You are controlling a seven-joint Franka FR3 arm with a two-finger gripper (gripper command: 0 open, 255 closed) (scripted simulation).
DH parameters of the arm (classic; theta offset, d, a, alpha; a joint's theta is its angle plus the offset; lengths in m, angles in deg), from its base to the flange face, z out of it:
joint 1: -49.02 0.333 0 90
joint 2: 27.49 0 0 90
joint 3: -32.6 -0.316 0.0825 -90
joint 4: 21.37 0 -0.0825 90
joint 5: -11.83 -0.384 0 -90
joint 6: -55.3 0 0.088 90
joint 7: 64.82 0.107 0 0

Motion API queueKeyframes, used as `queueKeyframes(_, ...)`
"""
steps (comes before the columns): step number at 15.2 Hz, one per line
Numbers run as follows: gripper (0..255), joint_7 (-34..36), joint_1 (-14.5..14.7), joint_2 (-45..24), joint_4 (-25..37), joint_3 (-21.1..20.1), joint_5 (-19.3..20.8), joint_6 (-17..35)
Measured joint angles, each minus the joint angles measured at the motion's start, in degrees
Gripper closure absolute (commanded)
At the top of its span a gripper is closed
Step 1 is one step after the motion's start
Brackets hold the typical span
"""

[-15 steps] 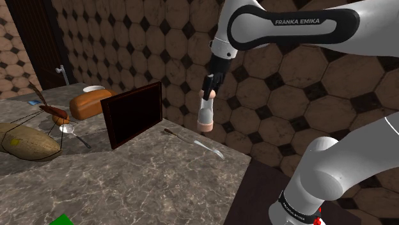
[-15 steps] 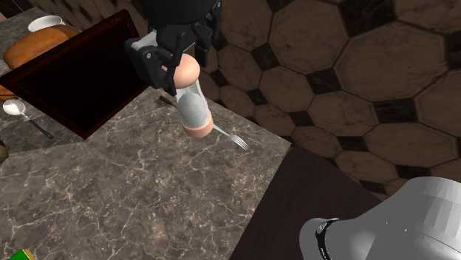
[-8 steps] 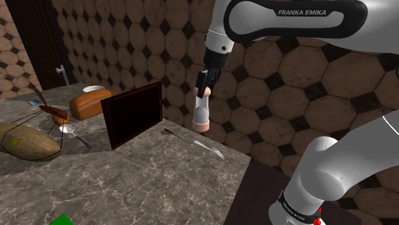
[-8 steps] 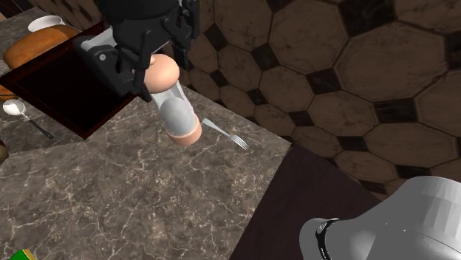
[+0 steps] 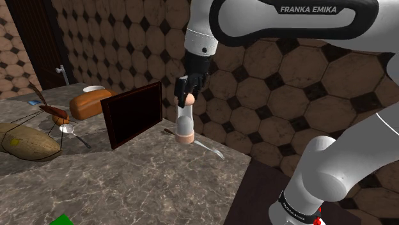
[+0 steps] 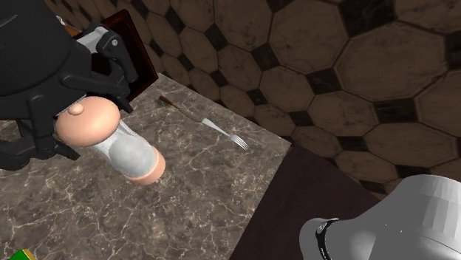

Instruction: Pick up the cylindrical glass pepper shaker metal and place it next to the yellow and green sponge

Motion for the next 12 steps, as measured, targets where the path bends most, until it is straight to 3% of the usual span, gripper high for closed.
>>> queueKeyframes(7, 255, 10.7, 1.8, -6.5, 6.6, -8.4, 1.1, 0.1)
queueKeyframes(12, 255, 19.4, 2.9, -14.9, 14.9, -14.7, 4.9, -0.6)
